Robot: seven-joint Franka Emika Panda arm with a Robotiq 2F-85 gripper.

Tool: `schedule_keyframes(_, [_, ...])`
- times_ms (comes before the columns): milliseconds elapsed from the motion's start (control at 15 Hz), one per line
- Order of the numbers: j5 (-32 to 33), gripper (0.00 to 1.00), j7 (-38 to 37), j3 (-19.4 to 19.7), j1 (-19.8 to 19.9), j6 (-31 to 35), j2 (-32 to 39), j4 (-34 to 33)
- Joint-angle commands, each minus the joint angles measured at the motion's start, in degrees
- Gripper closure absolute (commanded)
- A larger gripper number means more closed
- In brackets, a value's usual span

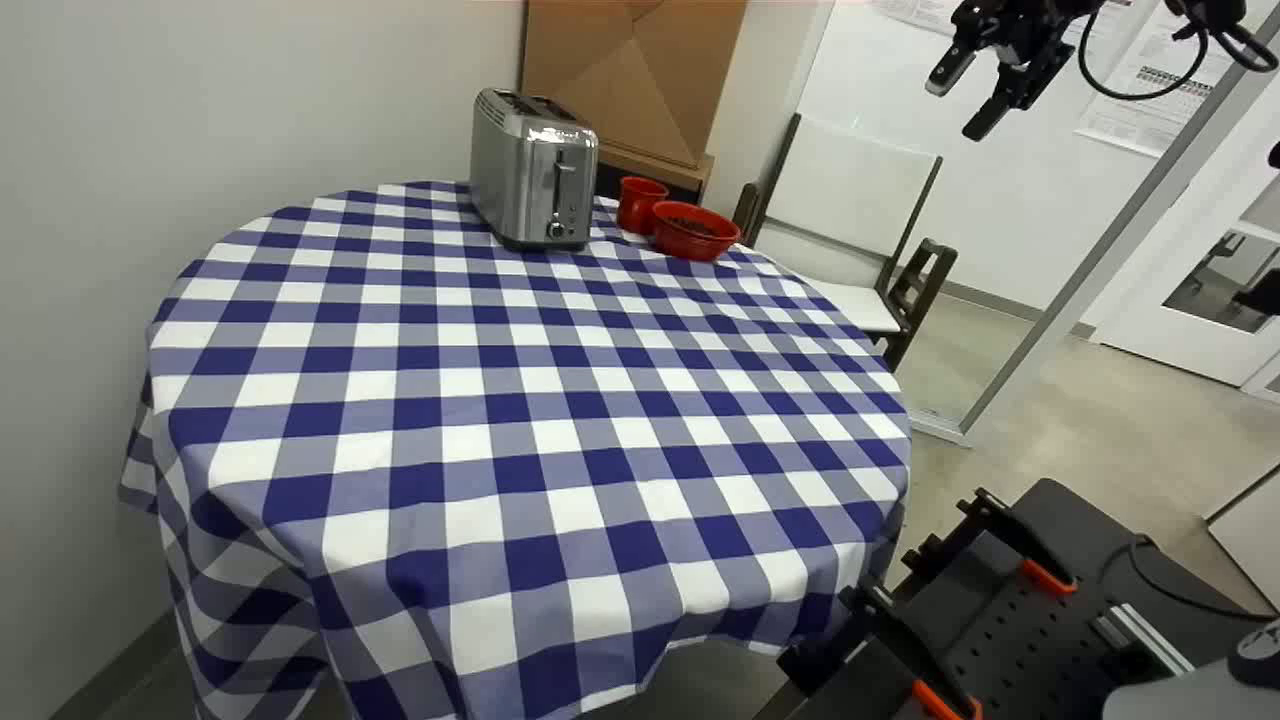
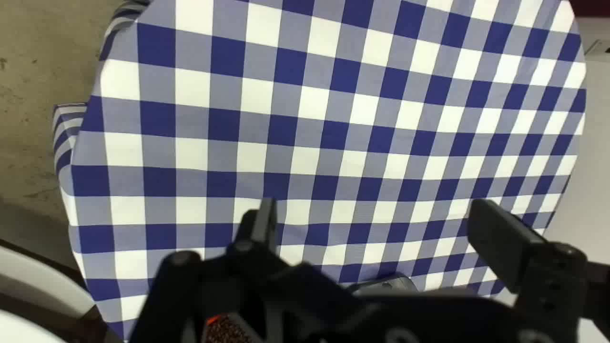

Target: Push down the lever on the toaster

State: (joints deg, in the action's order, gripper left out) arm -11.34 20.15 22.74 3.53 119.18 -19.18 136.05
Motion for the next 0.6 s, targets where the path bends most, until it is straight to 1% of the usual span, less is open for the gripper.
schedule_keyframes(0, [-0.8, 0.0, 0.6, -2.0, 2.2, -0.3, 0.3, -0.2])
schedule_keyframes(133, [-2.7, 0.0, 0.5, -2.5, 1.8, 4.4, 3.5, -1.4])
schedule_keyframes(267, [-4.9, 0.0, 1.1, -3.4, 0.8, 11.4, 7.5, -2.7])
schedule_keyframes(400, [-7.7, 0.0, 0.7, -4.9, -0.3, 18.8, 12.4, -4.9])
schedule_keyframes(533, [-12.0, 0.0, 0.4, -7.0, -1.3, 24.0, 17.8, -8.4])
